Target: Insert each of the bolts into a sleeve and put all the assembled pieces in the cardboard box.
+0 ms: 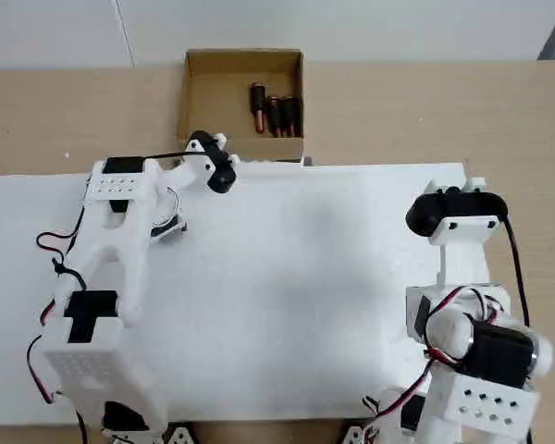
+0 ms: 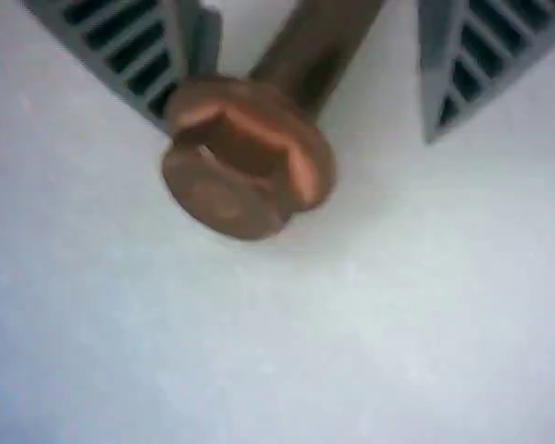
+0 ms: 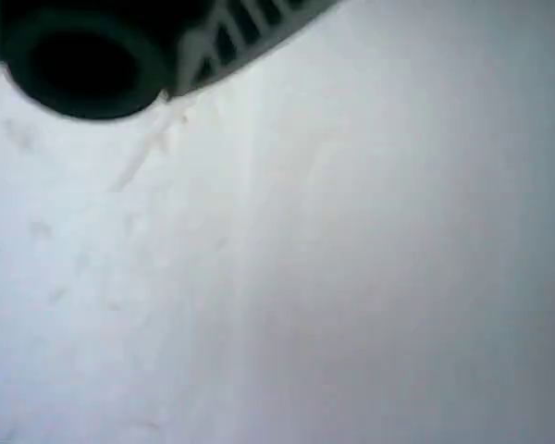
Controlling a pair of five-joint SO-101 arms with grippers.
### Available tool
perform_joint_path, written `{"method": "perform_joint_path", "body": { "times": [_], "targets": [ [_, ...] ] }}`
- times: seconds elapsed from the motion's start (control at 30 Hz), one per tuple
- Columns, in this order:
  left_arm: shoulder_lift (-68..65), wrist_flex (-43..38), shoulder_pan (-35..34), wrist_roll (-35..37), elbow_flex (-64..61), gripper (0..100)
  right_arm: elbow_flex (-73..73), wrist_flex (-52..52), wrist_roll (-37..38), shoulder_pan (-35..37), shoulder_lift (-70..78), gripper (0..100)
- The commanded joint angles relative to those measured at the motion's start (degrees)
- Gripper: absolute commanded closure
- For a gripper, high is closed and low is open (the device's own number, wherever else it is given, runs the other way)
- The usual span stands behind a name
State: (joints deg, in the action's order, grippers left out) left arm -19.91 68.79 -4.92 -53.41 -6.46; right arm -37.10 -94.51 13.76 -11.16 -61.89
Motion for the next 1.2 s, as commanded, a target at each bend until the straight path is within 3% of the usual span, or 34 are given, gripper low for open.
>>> {"method": "perform_joint_path", "body": {
  "times": [0.0, 0.13, 0.27, 0.47, 0.63, 0.93, 1.17],
  "targets": [
    [-1.8, -1.8, 0.6, -0.4, 0.4, 89, 0.5, 0.9, 0.0, -0.3, -0.5, 99.5],
    [-1.8, -1.8, 1.1, -0.3, 0.4, 100, 0.5, 0.9, 0.0, -0.3, -0.5, 99.5],
    [0.5, 0.2, 2.2, -0.3, 0.6, 100, 0.6, 0.8, 0.0, -0.3, -0.5, 99.5],
    [10.6, 11.3, 8.1, 0.4, 2.3, 100, 6.4, -1.5, -0.3, -0.2, -0.6, 99.5],
    [19.8, 13.3, 11.1, 9.8, 2.6, 100, 9.7, -3.0, 0.0, -0.2, -0.6, 99.5],
    [37.5, 17.9, 15.1, 16.6, 2.5, 100, 11.0, -3.6, 2.1, -0.3, -6.3, 99.5],
    [47.4, 17.8, 20.7, 32.4, 0.2, 100, 5.3, -1.9, 5.6, -0.6, -18.6, 99.5]
  ]
}}
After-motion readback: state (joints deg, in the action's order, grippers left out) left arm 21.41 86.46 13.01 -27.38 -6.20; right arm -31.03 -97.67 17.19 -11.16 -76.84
